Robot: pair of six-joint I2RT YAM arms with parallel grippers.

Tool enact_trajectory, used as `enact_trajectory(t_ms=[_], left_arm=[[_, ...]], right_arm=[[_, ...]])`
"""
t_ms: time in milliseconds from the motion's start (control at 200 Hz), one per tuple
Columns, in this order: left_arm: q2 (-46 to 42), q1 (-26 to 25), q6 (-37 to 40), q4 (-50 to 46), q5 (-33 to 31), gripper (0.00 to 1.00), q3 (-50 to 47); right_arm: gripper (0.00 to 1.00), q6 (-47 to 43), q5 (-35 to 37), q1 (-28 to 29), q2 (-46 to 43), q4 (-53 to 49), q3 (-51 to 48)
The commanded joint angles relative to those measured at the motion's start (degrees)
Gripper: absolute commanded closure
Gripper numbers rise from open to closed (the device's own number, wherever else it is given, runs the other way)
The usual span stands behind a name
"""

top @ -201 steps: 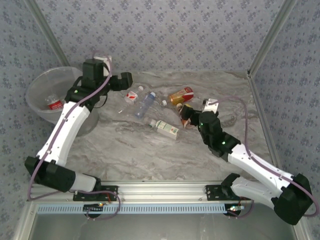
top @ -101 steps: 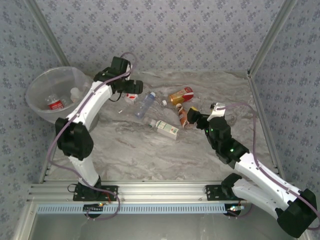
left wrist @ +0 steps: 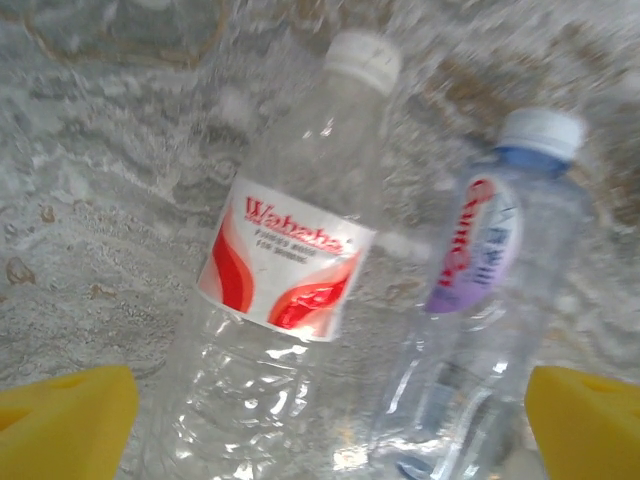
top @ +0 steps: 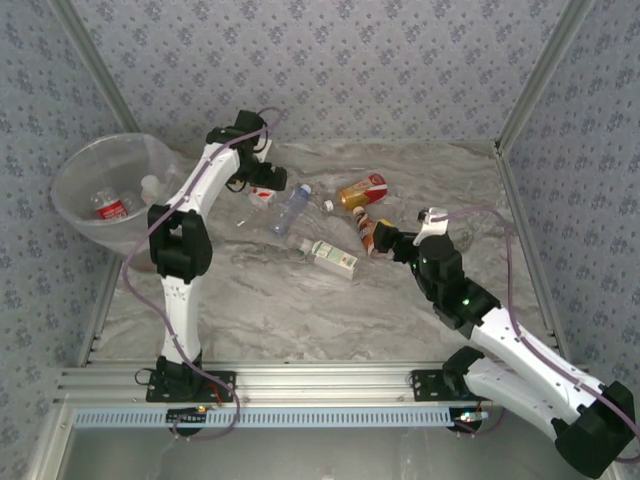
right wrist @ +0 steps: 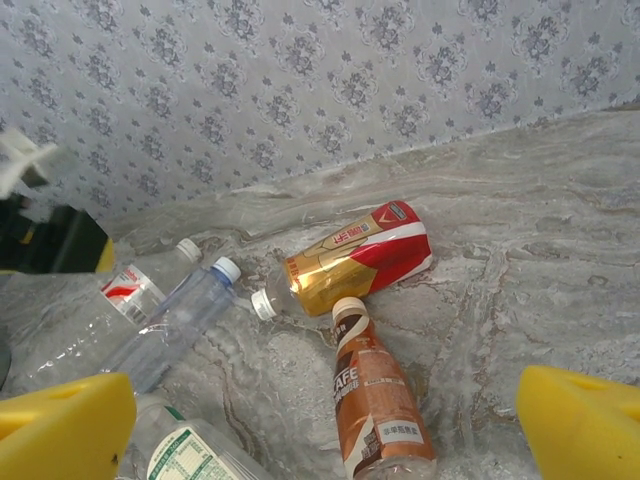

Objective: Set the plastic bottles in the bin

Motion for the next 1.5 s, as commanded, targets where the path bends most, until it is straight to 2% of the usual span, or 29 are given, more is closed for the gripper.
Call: enact_trajectory(t_ms=[0,140,290,565,695,830,1059,1494], left_arm=[[2.0,1.3,3.2,-3.4,1.1,0.01,1.6],[3.4,1.8,7.0,-1.5,1.5,0.01,0.1],[5.4,2.3,10.9,0.3,1.9,0.08,-0.9],[10.8,2.5,14.4,-2.3,2.4,0.12,2.4],[13.5,2.6,14.7,-3.4,3.4,0.22,5.0],[14.8,2.6,15.3,-1.4,3.2,0.25,5.3],[15.5,2.7,15.0,-1.2,2.8,0.36,7.0],[10.7,2.7,10.3,-1.4,3.1,0.45,6.8]], right_arm=[[0.0,-1.3,-1.0,-0.2,-2.1,-0.8,1.0],[0.0,-1.0,-1.2,-0.3,-3.0,-1.6,0.6],[0.0,-0.6,-1.9,-0.3,-3.8,-2.2,0.4],[0.0,-0.5,-2.0,-0.3,-4.7,-2.1,0.3],[0.0,-0.1,-2.1,-0.2,-4.7,-2.4,0.2],[0.0,0.5,-2.2,-0.3,-4.7,-2.3,0.2],[0.0,0.7,-2.2,-0.2,-4.8,-3.1,0.2],[0.0,0.6,-1.7,-0.3,-4.8,-3.3,0.0]])
